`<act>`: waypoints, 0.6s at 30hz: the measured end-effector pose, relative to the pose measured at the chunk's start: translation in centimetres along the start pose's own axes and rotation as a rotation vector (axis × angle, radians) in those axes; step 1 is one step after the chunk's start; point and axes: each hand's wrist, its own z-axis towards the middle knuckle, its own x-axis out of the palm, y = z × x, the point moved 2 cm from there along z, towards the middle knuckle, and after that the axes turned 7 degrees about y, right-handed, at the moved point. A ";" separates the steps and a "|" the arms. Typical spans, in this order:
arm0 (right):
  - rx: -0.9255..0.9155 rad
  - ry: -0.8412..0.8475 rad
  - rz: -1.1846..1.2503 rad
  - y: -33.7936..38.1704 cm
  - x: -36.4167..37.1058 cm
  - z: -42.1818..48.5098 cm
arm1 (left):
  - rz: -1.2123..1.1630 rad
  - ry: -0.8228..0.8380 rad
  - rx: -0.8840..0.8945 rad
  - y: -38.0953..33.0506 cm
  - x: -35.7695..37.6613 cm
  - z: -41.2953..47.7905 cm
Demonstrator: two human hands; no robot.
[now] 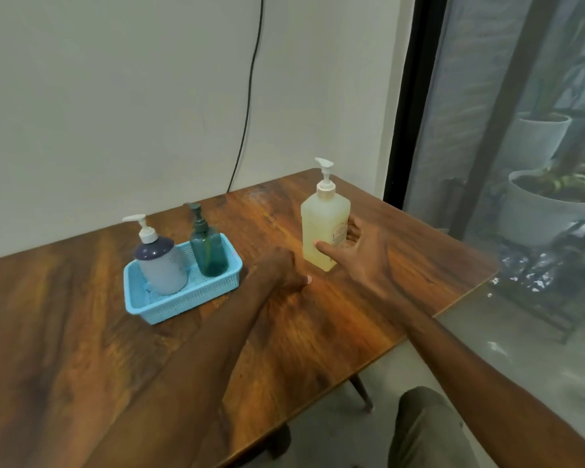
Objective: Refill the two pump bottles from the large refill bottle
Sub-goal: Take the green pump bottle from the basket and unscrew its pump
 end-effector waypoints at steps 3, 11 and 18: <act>-0.016 0.021 0.007 0.2 -0.1 -2.1 | 0.035 -0.024 -0.019 0.1 0.6 -2.4; 0.048 0.060 -0.054 -1.3 1.1 -5.2 | -0.048 -0.114 0.009 1.4 2.6 -5.7; 0.077 0.042 -0.103 -1.6 1.9 -5.3 | -0.107 -0.107 0.004 1.6 3.3 -5.9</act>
